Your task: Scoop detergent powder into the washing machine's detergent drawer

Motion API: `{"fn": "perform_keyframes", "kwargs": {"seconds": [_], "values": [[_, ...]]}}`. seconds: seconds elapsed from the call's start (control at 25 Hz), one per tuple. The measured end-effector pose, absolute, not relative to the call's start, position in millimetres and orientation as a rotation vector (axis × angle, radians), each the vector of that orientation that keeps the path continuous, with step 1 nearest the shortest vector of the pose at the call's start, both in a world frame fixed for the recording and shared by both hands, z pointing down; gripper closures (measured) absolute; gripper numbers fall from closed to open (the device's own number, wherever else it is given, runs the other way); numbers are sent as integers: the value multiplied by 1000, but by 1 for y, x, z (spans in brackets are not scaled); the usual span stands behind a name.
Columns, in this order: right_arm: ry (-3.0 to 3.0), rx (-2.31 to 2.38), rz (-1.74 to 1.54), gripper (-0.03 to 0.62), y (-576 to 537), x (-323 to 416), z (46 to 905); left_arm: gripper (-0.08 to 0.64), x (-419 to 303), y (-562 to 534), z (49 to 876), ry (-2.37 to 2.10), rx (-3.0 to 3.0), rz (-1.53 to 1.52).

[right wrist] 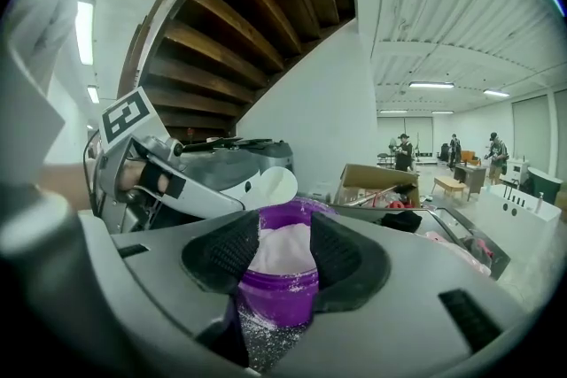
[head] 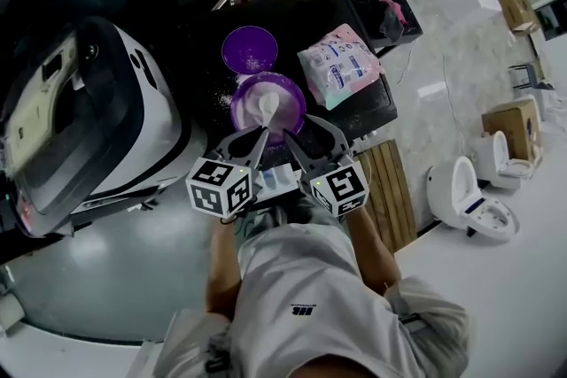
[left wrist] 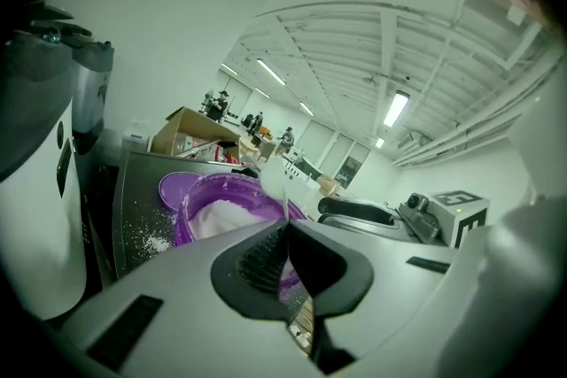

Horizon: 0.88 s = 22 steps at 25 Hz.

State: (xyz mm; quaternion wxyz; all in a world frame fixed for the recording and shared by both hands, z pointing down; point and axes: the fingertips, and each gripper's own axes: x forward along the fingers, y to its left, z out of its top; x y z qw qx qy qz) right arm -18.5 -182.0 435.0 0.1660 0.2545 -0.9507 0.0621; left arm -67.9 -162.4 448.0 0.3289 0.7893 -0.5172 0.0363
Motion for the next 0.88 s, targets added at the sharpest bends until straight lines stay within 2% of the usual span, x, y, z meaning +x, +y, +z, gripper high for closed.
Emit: {"fn": "perform_keyframes", "kwargs": {"seconds": [0.88], "values": [[-2775,552,128,413,-128,-8,430,545,-66,-97,444,-1555,1939,-3]]}}
